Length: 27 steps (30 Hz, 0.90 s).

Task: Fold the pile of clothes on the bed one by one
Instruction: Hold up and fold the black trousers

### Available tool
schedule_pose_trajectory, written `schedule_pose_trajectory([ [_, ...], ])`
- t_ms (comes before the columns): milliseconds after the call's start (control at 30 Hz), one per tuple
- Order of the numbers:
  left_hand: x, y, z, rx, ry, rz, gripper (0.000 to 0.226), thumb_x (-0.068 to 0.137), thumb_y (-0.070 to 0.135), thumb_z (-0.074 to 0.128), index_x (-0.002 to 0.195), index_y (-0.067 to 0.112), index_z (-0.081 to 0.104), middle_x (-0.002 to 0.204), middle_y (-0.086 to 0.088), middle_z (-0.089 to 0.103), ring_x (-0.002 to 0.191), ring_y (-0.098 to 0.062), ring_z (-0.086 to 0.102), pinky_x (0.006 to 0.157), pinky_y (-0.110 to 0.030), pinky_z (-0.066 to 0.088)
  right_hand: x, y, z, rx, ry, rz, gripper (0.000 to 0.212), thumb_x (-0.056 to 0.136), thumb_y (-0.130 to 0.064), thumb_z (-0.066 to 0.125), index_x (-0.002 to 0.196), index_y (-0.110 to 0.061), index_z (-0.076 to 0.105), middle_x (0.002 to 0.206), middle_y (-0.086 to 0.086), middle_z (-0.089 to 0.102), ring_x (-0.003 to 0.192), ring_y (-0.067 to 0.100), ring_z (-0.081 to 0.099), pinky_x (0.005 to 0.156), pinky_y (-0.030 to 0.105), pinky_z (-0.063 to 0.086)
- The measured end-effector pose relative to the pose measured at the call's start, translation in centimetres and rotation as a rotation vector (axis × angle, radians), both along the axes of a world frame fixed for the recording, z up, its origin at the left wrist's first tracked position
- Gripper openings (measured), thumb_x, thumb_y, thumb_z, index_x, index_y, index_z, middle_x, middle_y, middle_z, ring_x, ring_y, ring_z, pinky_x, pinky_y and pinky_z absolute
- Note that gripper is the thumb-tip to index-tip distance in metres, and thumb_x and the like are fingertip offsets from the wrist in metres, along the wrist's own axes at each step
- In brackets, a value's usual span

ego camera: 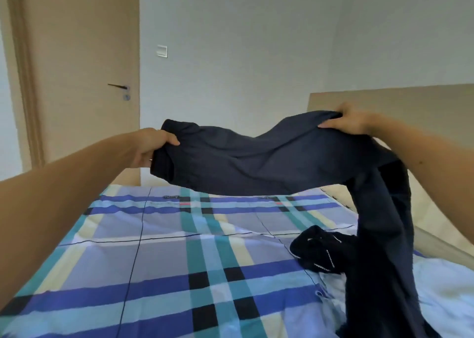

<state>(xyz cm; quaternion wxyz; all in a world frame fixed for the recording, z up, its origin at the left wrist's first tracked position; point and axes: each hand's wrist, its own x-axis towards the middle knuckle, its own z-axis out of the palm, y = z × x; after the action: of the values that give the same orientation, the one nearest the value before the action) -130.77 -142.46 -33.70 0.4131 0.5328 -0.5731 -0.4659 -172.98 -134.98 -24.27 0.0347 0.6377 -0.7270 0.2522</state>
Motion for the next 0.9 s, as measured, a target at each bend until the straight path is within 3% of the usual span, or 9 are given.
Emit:
schedule_pose_trajectory([
  [133,4.2,2.8,-8.4,0.220,-0.093,0.060,0.019,0.094,0.016,0.055,0.107,0.004,0.060,0.104,-0.016,0.070,0.089,-0.031,0.067,0.066,-0.039,0.053,5.4,-3.3,-11.8,0.387,0.103,0.141,0.031,0.092,-0.046,0.064,0.097,-0.016,0.072,0.100,0.003,0.071,0.092,0.023,0.067,0.088,0.041,0.054],
  [200,6.8,4.3,-12.6,0.311,-0.192,0.094,0.019,0.094,0.016,0.053,0.105,0.001,0.060,0.101,-0.019,0.069,0.089,-0.033,0.067,0.068,-0.040,0.054,9.1,-4.0,-19.0,0.578,0.145,0.245,0.028,0.093,-0.050,0.062,0.092,-0.022,0.070,0.094,-0.005,0.068,0.086,0.016,0.065,0.084,0.037,0.051],
  [333,13.6,7.0,-19.0,0.449,-0.390,0.210,0.016,0.092,0.012,0.049,0.096,-0.002,0.056,0.091,-0.021,0.065,0.077,-0.034,0.063,0.073,-0.040,0.053,16.8,-5.2,-33.2,0.778,0.164,0.430,0.037,0.093,-0.050,0.063,0.102,-0.015,0.070,0.100,0.001,0.067,0.093,0.023,0.062,0.084,0.036,0.048],
  [433,18.4,7.3,-21.1,0.445,-0.518,0.306,0.025,0.089,0.010,0.053,0.110,-0.004,0.053,0.101,-0.024,0.065,0.084,-0.038,0.064,0.081,-0.046,0.054,21.0,-5.7,-39.6,0.707,0.118,0.488,0.036,0.094,-0.045,0.064,0.111,-0.013,0.066,0.111,0.007,0.064,0.104,0.029,0.060,0.088,0.040,0.047],
  [500,20.9,6.9,-22.1,0.404,-0.621,0.381,0.032,0.087,0.013,0.059,0.114,-0.004,0.053,0.104,-0.024,0.063,0.087,-0.039,0.063,0.075,-0.042,0.053,23.2,-6.0,-42.0,0.625,0.085,0.486,0.038,0.094,-0.043,0.064,0.121,-0.017,0.060,0.119,0.008,0.063,0.110,0.031,0.059,0.093,0.042,0.047],
  [567,22.9,6.2,-23.3,0.352,-0.758,0.433,0.039,0.085,0.016,0.064,0.117,-0.005,0.054,0.111,-0.024,0.061,0.091,-0.039,0.060,0.071,-0.039,0.050,24.7,-6.4,-43.7,0.530,0.074,0.447,0.053,0.094,-0.043,0.063,0.139,-0.020,0.047,0.133,0.009,0.059,0.119,0.032,0.056,0.100,0.045,0.044],
  [667,24.2,5.5,-25.6,0.309,-0.939,0.423,0.039,0.088,0.021,0.061,0.118,-0.003,0.055,0.116,-0.023,0.060,0.100,-0.039,0.057,0.081,-0.040,0.049,26.0,-6.0,-45.6,0.461,0.097,0.423,0.073,0.092,-0.041,0.066,0.152,-0.021,0.029,0.143,0.011,0.048,0.127,0.033,0.051,0.105,0.048,0.042],
  [767,23.8,5.0,-28.5,0.290,-1.051,0.374,0.027,0.093,0.019,0.052,0.108,-0.003,0.055,0.104,-0.021,0.060,0.089,-0.036,0.056,0.075,-0.036,0.043,25.6,-4.4,-47.4,0.369,0.076,0.449,0.070,0.091,-0.039,0.066,0.149,-0.019,0.033,0.138,0.009,0.047,0.124,0.032,0.050,0.103,0.048,0.042],
  [900,23.3,4.4,-31.3,0.253,-1.139,0.323,0.022,0.095,0.019,0.046,0.105,0.000,0.048,0.112,-0.023,0.057,0.091,-0.036,0.053,0.079,-0.038,0.044,24.1,-1.9,-50.0,0.310,0.064,0.456,0.038,0.091,-0.039,0.066,0.122,-0.020,0.054,0.115,0.001,0.051,0.105,0.024,0.054,0.091,0.040,0.044],
])
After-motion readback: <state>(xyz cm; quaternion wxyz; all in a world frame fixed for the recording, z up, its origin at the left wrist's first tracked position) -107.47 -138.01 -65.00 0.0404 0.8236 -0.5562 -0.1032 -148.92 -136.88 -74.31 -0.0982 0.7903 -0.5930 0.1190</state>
